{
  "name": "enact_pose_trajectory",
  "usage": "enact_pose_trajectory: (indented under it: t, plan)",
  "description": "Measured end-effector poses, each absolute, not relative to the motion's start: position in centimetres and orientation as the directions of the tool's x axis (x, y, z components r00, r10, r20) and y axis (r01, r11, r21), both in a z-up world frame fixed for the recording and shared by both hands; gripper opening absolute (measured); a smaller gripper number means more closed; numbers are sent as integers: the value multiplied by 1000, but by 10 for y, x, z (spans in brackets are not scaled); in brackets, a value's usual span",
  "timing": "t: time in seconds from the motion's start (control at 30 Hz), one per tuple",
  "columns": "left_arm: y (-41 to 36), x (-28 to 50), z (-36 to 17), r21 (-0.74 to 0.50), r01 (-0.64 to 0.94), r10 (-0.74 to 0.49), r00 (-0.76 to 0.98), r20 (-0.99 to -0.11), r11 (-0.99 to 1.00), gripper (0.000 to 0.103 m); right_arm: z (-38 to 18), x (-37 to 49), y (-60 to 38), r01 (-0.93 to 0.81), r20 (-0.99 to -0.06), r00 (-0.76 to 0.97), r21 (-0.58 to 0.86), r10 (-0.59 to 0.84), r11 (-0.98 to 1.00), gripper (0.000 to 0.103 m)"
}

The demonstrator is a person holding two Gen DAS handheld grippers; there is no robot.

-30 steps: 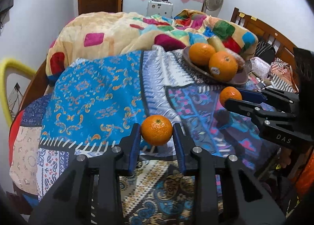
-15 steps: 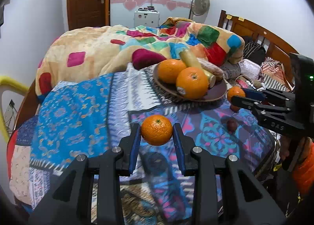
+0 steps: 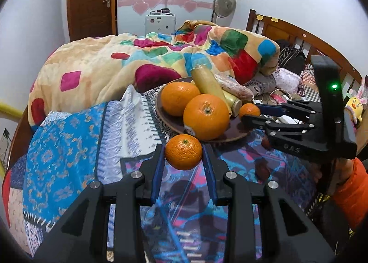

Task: Organize fruits
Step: 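Carry the mandarins to the plate with both grippers and open them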

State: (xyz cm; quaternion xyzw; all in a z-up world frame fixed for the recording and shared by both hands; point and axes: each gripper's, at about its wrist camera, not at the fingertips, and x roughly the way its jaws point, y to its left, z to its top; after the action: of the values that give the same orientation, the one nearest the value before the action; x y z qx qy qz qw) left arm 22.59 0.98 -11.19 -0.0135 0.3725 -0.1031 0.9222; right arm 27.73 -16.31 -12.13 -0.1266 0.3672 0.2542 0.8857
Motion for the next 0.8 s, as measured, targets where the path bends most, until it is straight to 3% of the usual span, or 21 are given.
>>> enact_pose_trajectory:
  t: [0.37, 0.47, 0.8]
  plan:
    - [-8, 241, -102, -114, 213, -233, 705, -670, 970, 33, -126, 282, -164, -571, -735, 568, -29, 369, 820, 38]
    - [-15, 244, -100, -111, 218, -235, 704, -670, 970, 33, -121, 278, -170, -568, -718, 586, -33, 376, 822, 49]
    - [-47, 269, -87, -104, 244, -249, 695, -675, 964, 33, -96, 270, -201, -525, -642, 665, -38, 382, 850, 51]
